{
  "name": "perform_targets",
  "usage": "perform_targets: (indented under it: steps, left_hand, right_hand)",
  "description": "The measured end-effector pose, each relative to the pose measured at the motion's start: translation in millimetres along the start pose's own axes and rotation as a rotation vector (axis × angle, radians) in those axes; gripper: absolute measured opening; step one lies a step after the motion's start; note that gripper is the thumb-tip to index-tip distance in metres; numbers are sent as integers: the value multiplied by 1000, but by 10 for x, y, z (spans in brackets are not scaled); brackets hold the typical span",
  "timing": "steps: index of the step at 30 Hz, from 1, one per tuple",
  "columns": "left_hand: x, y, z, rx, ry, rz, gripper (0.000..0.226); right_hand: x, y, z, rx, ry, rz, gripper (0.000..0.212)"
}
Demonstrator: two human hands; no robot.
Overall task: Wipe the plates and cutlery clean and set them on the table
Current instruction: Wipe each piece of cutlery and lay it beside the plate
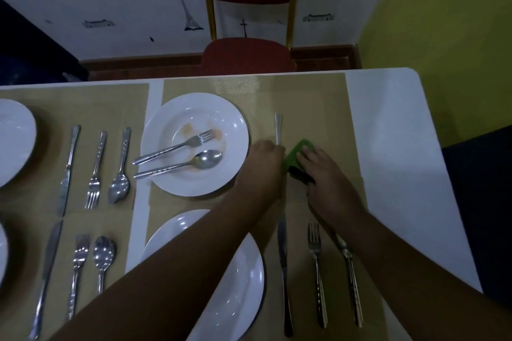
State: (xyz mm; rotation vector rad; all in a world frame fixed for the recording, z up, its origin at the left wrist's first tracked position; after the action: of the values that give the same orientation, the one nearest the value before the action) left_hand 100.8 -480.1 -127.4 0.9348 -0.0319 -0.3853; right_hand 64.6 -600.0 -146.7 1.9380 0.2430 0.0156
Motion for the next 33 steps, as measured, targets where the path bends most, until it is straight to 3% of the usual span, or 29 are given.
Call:
perform_targets:
  steps: [2,5,13,27,33]
  left_hand:
    - [-191,-114,27,166,-127,-98,46]
    - [-314,-303,-141,338,-107,-224,69]
    - [-201,-351,-171,468,-68,-195,68]
    - [-95,-299,-156,444,-55,-194,64]
    - [-347,52,-190,263,5,-31,70]
  right_hand:
    - [-4,-6,14,14,-8,3,64]
    - [4,-23,27,7,-32,4,64]
    - [14,-55,36,-19,-69,-16,67]
    - [122,11,26,-39,-106,-65,68]
    - [58,268,-114,26,-158,64,61]
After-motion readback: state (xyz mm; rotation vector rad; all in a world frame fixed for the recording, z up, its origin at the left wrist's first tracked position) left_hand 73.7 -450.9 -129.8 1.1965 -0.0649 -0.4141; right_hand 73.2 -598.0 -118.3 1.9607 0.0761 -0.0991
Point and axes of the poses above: each hand's wrist, its own x-axis towards the middle knuckle, its own y-axis out of the back of the hand, z = x × y, the point moved 8 cm from there along x, towards the middle knuckle, and after that the axes turned 13 degrees about -x, right-handed, at the moved point
